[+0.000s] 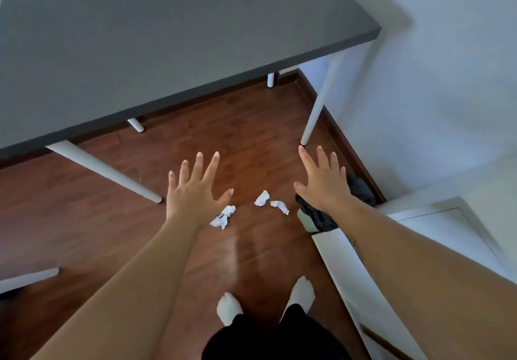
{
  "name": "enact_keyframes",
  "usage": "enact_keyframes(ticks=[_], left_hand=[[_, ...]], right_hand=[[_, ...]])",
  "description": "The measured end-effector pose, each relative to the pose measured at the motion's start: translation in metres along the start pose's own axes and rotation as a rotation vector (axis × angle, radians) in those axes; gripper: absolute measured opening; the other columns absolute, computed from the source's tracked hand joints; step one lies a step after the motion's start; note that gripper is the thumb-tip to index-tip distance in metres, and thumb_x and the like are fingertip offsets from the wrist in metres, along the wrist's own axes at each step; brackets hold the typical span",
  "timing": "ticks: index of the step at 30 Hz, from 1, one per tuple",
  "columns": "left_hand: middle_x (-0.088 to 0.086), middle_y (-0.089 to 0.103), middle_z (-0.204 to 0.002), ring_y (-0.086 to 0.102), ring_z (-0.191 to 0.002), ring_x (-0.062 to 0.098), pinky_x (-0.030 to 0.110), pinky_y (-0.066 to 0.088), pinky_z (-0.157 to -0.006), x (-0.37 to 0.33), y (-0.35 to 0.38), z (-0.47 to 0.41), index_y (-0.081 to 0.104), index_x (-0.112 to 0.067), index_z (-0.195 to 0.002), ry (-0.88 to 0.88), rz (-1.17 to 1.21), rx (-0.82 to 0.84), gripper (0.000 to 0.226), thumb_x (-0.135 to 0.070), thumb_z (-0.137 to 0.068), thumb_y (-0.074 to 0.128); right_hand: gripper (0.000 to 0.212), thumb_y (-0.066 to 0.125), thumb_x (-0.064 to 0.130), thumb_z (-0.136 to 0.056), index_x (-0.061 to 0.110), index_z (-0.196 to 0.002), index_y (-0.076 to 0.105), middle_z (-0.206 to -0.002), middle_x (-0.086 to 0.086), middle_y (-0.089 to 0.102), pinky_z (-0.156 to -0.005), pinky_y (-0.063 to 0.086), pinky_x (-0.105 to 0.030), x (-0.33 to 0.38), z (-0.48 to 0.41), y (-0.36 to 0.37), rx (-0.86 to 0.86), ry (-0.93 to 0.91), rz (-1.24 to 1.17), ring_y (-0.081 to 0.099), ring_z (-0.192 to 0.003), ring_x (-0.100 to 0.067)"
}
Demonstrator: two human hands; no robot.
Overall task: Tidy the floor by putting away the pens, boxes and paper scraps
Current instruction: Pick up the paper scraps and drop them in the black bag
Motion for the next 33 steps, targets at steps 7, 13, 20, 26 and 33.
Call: enact_keyframes(ticks=[7, 13, 20, 26, 33], left_hand=[[-0.003, 0.001, -0.166, 0.008, -0.151, 0.032, 0.052, 0.014, -0.12, 0.031, 0.111, -0.021, -0.01, -0.043, -0.153, -0.095, 0.024, 0.078, 0.087, -0.075, -0.084, 0.035], [-0.001, 0.0, -0.166, 0.011, -0.149, 0.033, 0.053, 0.018, -0.118, 0.052, 0.243, -0.06, -0.012, -0.043, -0.152, -0.152, 0.033, 0.133, 0.091, -0.07, -0.084, 0.042], [-0.002, -0.001, -0.166, 0.009, -0.15, 0.034, 0.054, 0.019, -0.116, 0.068, 0.389, -0.087, -0.008, -0.041, -0.154, -0.203, 0.048, 0.231, 0.091, -0.067, -0.086, 0.046], [0.001, 0.004, -0.165, 0.019, -0.144, 0.036, 0.054, 0.029, -0.111, 0.088, 0.495, -0.102, 0.0, -0.037, -0.155, -0.224, -0.031, 0.262, 0.087, -0.057, -0.088, 0.051], [-0.005, 0.004, -0.166, 0.012, -0.148, 0.035, 0.052, 0.026, -0.113, 0.108, 0.581, -0.126, 0.005, -0.041, -0.155, -0.276, 0.0, 0.283, 0.08, -0.052, -0.09, 0.051]], right_hand=[[0.082, 0.053, 0.04, -0.094, 0.042, -0.152, -0.005, -0.164, -0.004, 0.0, -0.119, 0.011, -0.052, -0.008, -0.059, 0.078, 0.017, -0.011, -0.038, -0.006, -0.15, -0.037], [0.081, 0.055, 0.036, -0.093, 0.042, -0.153, 0.001, -0.164, -0.002, 0.004, -0.115, 0.023, -0.048, -0.017, -0.125, 0.208, 0.113, 0.018, -0.253, -0.002, -0.15, -0.035], [0.074, 0.053, 0.035, -0.092, 0.037, -0.153, 0.012, -0.163, -0.007, 0.008, -0.117, 0.014, -0.047, -0.057, -0.188, 0.359, 0.214, 0.051, -0.251, 0.002, -0.149, -0.036], [0.073, 0.056, 0.031, -0.088, 0.035, -0.151, 0.02, -0.16, -0.007, 0.017, -0.113, 0.025, -0.045, -0.088, -0.25, 0.464, 0.267, 0.053, -0.164, 0.016, -0.146, -0.034], [0.071, 0.059, 0.023, -0.084, 0.036, -0.148, 0.029, -0.157, -0.001, 0.025, -0.114, 0.027, -0.044, -0.115, -0.314, 0.549, 0.271, 0.012, -0.051, 0.023, -0.144, -0.03]])
Point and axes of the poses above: each hand's wrist, its own z-axis away from the middle knuckle, its own y-axis out of the palm, x = y × z, the point moved 6 cm from there along -z, towards the middle knuckle
